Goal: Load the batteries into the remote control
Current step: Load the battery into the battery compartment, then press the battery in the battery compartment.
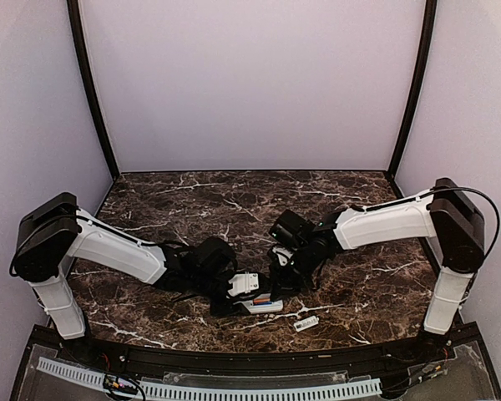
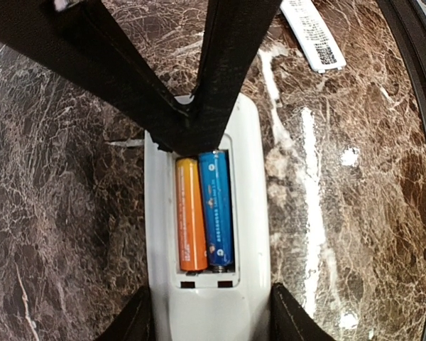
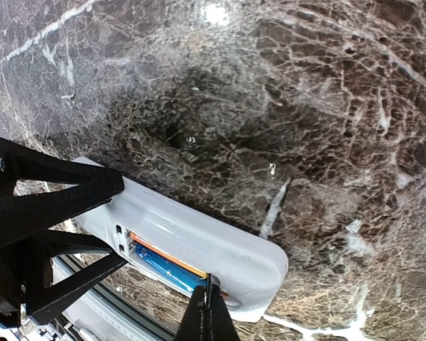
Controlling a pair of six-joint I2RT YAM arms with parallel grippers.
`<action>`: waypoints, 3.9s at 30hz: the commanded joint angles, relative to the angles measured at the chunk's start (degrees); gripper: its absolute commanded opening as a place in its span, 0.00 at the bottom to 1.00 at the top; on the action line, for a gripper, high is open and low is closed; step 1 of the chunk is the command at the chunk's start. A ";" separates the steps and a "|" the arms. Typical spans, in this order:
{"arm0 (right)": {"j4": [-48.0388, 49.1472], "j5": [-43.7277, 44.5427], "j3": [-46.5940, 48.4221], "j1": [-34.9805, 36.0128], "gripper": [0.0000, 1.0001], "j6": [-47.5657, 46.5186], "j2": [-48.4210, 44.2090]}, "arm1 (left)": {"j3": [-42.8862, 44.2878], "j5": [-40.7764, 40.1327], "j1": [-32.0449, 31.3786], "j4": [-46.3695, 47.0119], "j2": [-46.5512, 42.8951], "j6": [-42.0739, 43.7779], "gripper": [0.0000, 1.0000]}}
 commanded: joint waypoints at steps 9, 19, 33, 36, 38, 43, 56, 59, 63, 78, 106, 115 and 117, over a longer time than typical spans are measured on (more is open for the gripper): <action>-2.61 8.10 -0.36 3.71 0.06 -0.57 2.17 | 0.13 0.51 -1.58 1.56 2.99 0.27 0.00; 16.18 -7.17 -7.70 -0.25 0.00 2.38 -3.37 | 0.08 0.48 -1.59 1.60 3.08 0.35 0.00; 8.41 -1.46 -7.87 -0.01 0.00 0.54 1.05 | 0.03 0.30 -1.58 1.59 3.15 0.41 0.00; 4.40 1.45 -6.59 0.92 0.00 -0.33 1.89 | 0.08 0.23 -1.59 1.59 3.16 0.43 0.00; -0.43 4.76 -4.38 1.71 0.00 -1.62 2.77 | 0.08 0.14 -1.58 1.59 3.23 0.40 0.00; -5.50 7.38 -1.03 2.44 0.00 -3.96 3.49 | 0.21 -0.15 -1.60 1.59 3.25 0.40 0.00; 8.94 -4.60 -1.60 0.39 0.00 -3.76 -1.94 | 0.16 -0.69 -1.59 1.11 2.67 0.84 0.17; 9.35 -5.19 -1.95 0.29 0.00 -3.88 -1.33 | 0.16 -0.71 -1.58 0.95 2.44 0.90 0.23; 11.45 -6.68 -3.52 0.22 0.00 -3.35 -0.33 | 0.25 -1.20 -1.58 0.66 1.62 0.87 0.37; 9.73 -6.93 -2.48 -0.25 0.00 -4.96 0.07 | 0.52 -0.69 -0.64 -1.76 -7.65 1.12 0.77; 1.32 -3.56 -0.15 0.19 0.00 -9.79 3.26 | -3.39 1.70 10.26 -0.26 -23.89 -6.18 0.80; -10.08 4.81 9.77 -0.26 0.23 -14.52 -6.09 | -3.27 1.19 10.79 0.66 -25.65 -7.27 0.80; -15.03 7.02 10.41 -0.50 0.31 -18.18 -7.89 | -3.00 0.80 10.97 0.44 -25.91 -7.33 0.81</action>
